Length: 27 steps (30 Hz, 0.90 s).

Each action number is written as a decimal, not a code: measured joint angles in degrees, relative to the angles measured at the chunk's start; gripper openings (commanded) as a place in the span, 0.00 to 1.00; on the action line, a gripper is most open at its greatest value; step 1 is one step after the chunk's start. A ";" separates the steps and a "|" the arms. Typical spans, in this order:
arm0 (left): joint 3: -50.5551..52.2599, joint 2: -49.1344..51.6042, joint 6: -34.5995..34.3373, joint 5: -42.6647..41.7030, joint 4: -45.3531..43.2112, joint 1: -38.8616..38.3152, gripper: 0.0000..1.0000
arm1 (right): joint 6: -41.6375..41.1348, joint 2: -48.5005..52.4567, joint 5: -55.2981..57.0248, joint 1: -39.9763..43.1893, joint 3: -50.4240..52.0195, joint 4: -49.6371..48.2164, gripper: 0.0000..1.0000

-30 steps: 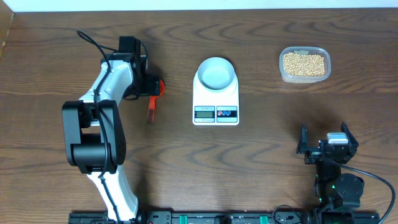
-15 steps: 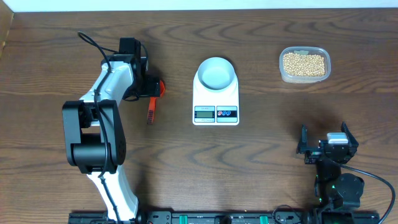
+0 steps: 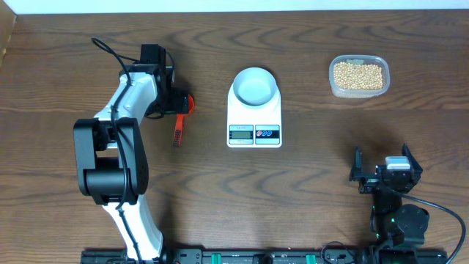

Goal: Scoop item into bowl and weigh 50g on scale
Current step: 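Lower the left gripper and close it on the red scoop's rim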

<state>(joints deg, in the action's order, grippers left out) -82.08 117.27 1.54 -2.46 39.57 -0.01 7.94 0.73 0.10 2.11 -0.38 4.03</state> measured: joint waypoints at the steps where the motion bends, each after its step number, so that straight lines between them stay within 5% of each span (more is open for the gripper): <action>1: 0.00 0.00 0.00 0.00 0.00 0.00 0.88 | 0.00 0.00 0.00 0.00 0.00 0.02 0.99; 15: 0.00 0.00 0.00 0.00 0.00 0.00 0.72 | 0.00 0.00 0.00 0.00 0.00 0.00 0.99; 20: 0.00 0.00 0.02 0.00 0.00 0.00 0.59 | 0.00 0.00 -0.02 0.00 0.00 0.02 0.99; 27: 0.00 0.00 0.20 0.00 0.00 0.00 0.56 | 0.00 0.00 -0.02 0.00 0.00 0.00 0.99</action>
<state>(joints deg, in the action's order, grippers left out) -82.08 117.27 1.74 -2.46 39.57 -0.01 7.94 0.73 0.08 2.11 -0.38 4.03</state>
